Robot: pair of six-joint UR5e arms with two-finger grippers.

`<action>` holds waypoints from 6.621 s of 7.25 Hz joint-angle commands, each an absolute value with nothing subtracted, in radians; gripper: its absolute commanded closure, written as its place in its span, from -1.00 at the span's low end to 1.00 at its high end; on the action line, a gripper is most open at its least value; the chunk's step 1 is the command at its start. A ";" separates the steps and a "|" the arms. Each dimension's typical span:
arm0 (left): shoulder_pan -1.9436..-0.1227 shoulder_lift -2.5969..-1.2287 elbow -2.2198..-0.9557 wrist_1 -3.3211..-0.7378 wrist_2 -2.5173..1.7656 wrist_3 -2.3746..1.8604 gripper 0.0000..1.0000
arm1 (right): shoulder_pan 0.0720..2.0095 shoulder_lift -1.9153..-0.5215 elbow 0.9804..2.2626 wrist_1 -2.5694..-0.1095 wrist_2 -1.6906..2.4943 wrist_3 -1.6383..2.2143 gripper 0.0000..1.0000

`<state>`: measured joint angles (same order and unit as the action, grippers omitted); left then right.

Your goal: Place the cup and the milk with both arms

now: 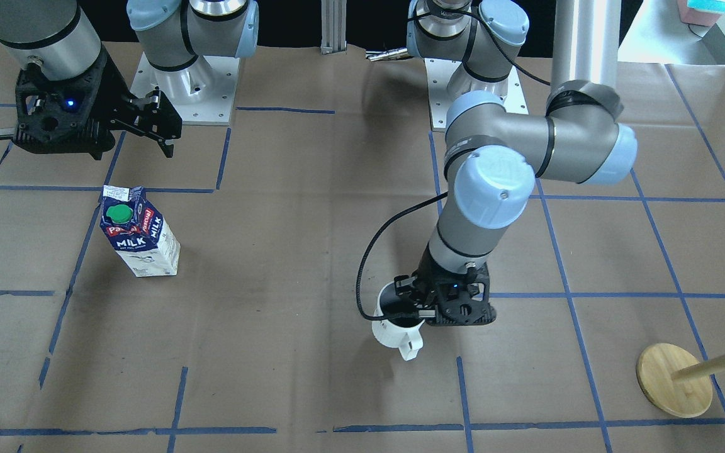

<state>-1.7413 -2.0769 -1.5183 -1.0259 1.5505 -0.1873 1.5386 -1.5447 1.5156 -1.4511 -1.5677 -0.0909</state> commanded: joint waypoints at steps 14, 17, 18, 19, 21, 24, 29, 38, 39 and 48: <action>-1.757 -1.743 -1.600 -1.258 1.578 -0.181 -1.00 | 1.500 -1.543 1.514 -1.453 -1.566 -0.150 -1.00; -1.614 -1.389 -1.588 -1.717 1.575 -0.123 -1.00 | 1.363 -1.543 1.514 -1.465 -1.563 -0.273 -1.00; -1.614 -1.350 -1.582 -1.753 1.575 -0.112 -1.00 | 1.362 -1.536 1.513 -1.468 -1.565 -0.287 -1.00; -1.617 -1.313 -1.578 -1.755 1.575 -0.071 -1.00 | 1.364 -1.532 1.516 -1.486 -1.563 -0.310 -1.00; -1.609 -1.240 -1.635 -1.747 1.568 -0.034 -1.00 | 1.368 -1.470 1.529 -1.515 -1.563 -0.310 -1.00; -1.592 -1.224 -1.670 -1.755 1.574 -0.041 -1.00 | 1.407 -1.450 1.782 -1.858 -1.565 -0.308 -1.00; -1.559 -1.233 -1.701 -1.779 1.560 -0.032 -1.00 | 1.400 -1.462 1.864 -1.864 -1.583 -0.311 -1.00; -1.511 -1.281 -1.732 -1.778 1.562 -0.035 -1.00 | 1.402 -1.466 1.844 -1.796 -1.620 -0.261 -0.17; -1.511 -1.281 -1.732 -1.778 1.560 -0.035 -1.00 | 1.404 -1.470 1.798 -1.786 -1.621 -0.259 -0.17; -1.511 -1.269 -1.743 -1.779 1.560 -0.035 -1.00 | 1.779 -1.077 1.153 -1.609 -1.578 0.280 -0.19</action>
<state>-1.5109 -1.2741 -1.7364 -1.7794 1.5601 -0.0353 1.7114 -1.1540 1.2384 -1.6102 -1.5860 0.1839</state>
